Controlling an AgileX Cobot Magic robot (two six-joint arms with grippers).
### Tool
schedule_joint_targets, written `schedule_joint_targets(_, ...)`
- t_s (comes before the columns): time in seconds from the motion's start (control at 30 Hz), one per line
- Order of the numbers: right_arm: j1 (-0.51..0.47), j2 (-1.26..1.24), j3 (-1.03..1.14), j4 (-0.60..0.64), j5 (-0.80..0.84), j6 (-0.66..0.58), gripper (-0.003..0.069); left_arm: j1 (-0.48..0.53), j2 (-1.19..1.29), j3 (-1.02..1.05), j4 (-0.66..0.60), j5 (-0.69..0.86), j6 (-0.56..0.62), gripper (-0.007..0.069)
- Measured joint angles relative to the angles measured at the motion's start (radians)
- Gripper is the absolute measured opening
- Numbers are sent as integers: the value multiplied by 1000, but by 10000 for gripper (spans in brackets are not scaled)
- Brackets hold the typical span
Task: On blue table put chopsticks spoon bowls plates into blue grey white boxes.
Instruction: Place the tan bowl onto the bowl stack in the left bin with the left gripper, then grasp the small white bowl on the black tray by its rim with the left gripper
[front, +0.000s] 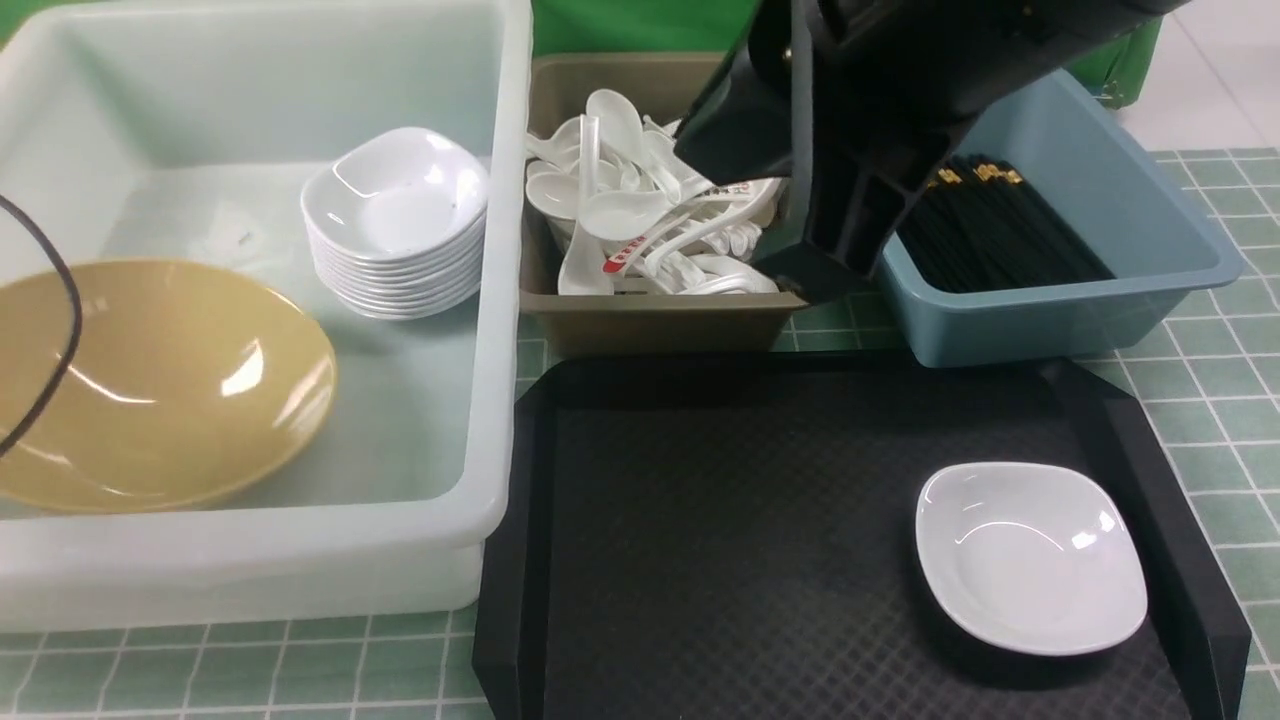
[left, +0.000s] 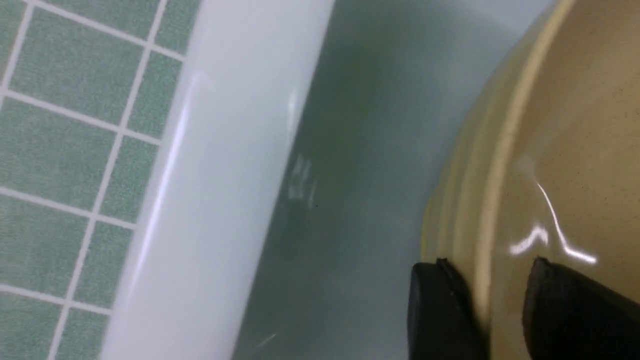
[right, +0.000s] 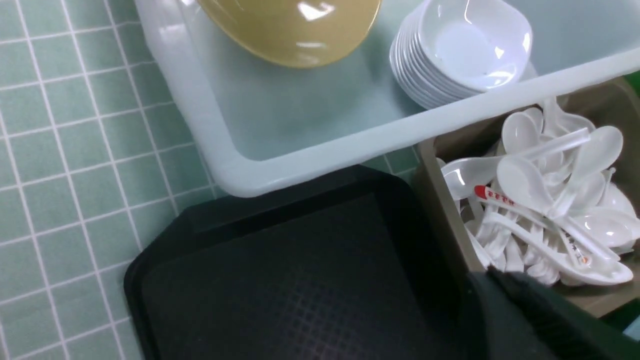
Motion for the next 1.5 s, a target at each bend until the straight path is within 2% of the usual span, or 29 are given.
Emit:
schedule_joint_targets(0.1,-33,1,2,0,49,11,47,-4,-10,-113,9,54,-4,386)
schedule_joint_targets(0.13,-40,1,2,0,51,15,47,-4,-12,-122,8,59,-4,393)
schedule_joint_targets(0.2,-88,-2,27,-1,54,40,47,-31,-26,-236,6,137,-25,461)
schedule_joint_targets(0.27,-116,-8,60,-3,54,58,47,-96,-38,-319,6,206,-47,480)
schedule_joint_targets(0.37,-174,-35,159,-6,53,90,47,-286,-53,-377,6,275,-60,472)
schedule_joint_targets(0.4,-181,-41,173,-6,53,95,48,-302,-55,-378,6,277,-60,470)
schedule_joint_targets(0.53,-238,-118,310,-7,52,142,47,-646,-40,-363,-3,285,-63,410)
schedule_joint_targets(0.67,-319,-272,493,-7,16,192,48,-1011,54,-354,-14,191,-63,344)
schedule_joint_targets(0.8,-395,-393,639,-8,-6,217,48,-1202,180,-353,-26,59,-78,325)
schedule_joint_targets(0.83,-399,-400,647,-8,-6,217,48,-1210,187,-353,-27,44,-80,325)
schedule_joint_targets(0.87,-439,-473,724,-8,-12,220,48,-1274,269,-361,-32,-14,-86,328)
schedule_joint_targets(0.97,-456,-518,773,-8,-14,220,48,-1317,328,-383,-32,-48,-86,338)
schedule_joint_targets(1.03,-466,-580,824,-8,-14,220,48,-1357,425,-432,-32,-92,-87,375)
schedule_joint_targets(1.2,-468,-646,851,-8,-14,220,48,-1377,562,-536,-41,-127,-87,447)
schedule_joint_targets(1.33,-468,-659,851,-8,-15,220,48,-1381,643,-607,-66,-131,-87,456)
schedule_joint_targets(1.43,-468,-659,852,-8,-24,220,48,-1390,684,-640,-74,-132,-89,423)
schedule_joint_targets(1.47,-468,-659,852,-8,-32,220,48,-1394,692,-647,-74,-131,-90,388)
schedule_joint_targets(1.5,-468,-659,852,-8,-38,220,48,-1399,699,-656,-77,-131,-91,306)
